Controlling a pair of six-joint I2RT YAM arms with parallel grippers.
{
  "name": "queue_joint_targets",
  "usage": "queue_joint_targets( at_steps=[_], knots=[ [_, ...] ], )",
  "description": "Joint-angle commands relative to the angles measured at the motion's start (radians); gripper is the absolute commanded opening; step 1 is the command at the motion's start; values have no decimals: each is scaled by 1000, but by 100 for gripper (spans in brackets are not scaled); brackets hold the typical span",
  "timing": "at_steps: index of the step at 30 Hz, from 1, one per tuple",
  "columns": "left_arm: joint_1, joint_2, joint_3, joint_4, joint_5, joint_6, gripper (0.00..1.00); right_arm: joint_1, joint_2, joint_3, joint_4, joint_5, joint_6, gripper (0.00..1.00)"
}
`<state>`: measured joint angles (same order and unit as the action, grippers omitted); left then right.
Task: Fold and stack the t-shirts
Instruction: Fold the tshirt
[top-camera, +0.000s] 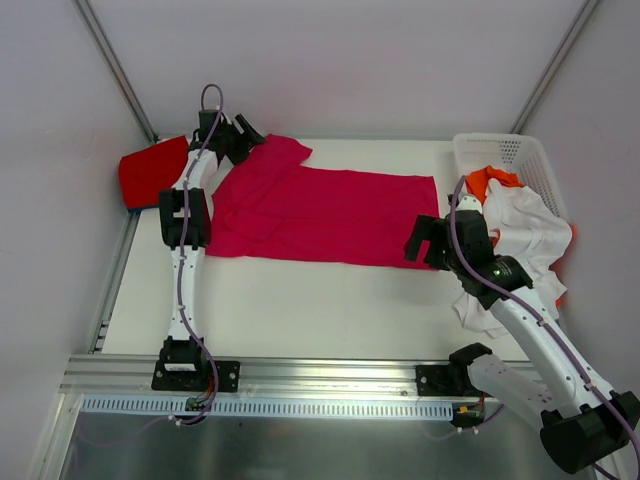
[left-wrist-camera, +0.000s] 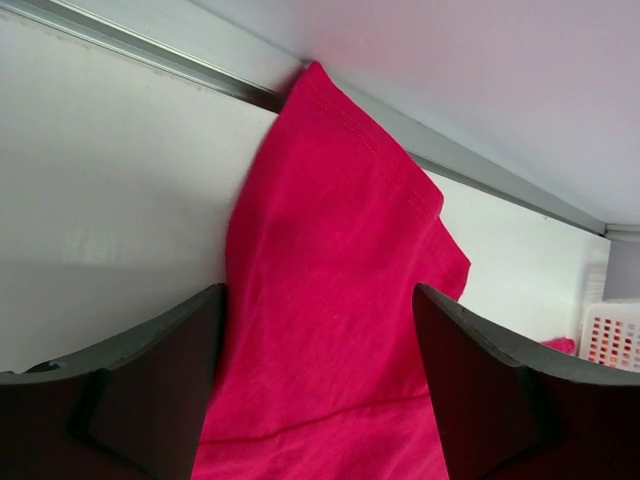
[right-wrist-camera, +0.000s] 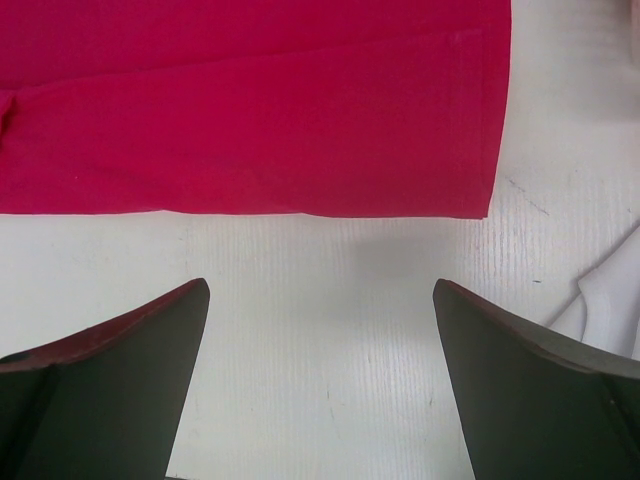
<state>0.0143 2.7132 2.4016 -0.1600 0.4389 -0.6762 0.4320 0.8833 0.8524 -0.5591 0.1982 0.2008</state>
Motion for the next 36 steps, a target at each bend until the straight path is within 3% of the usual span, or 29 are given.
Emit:
queue_joint_targets(
  at_steps=[1,3,5,6,14,16,17,19,25,29,36],
  knots=[
    [-8,39,13,-52,32,-20,73,5,-18,10,-12,17,5,100],
    [-8,36,13,-52,26,-20,68,5,-14,5,-2,20,6,100],
    [-8,36,10,-52,23,-26,56,5,2,4,2,17,6,99],
    [-8,37,10,-50,15,-28,42,5,11,-1,7,11,5,99],
    [-8,42,10,-13,44,-33,0,-7,155,-18,142,33,-27,99],
    [-8,40,2,-1,55,-29,0,-31,253,54,168,27,-40,99],
    [-8,33,-5,5,64,-25,0,-44,379,92,168,17,-47,99],
    [-7,20,-47,37,75,-19,0,-87,510,180,168,-84,-57,100],
    [10,-27,-160,157,156,-25,0,-185,919,538,186,-187,-38,99],
    [21,-79,-301,259,138,-59,0,-236,1112,805,134,-136,-9,99],
    [41,-210,-579,540,110,-112,0,-321,1321,1014,22,12,18,99]
  ],
)
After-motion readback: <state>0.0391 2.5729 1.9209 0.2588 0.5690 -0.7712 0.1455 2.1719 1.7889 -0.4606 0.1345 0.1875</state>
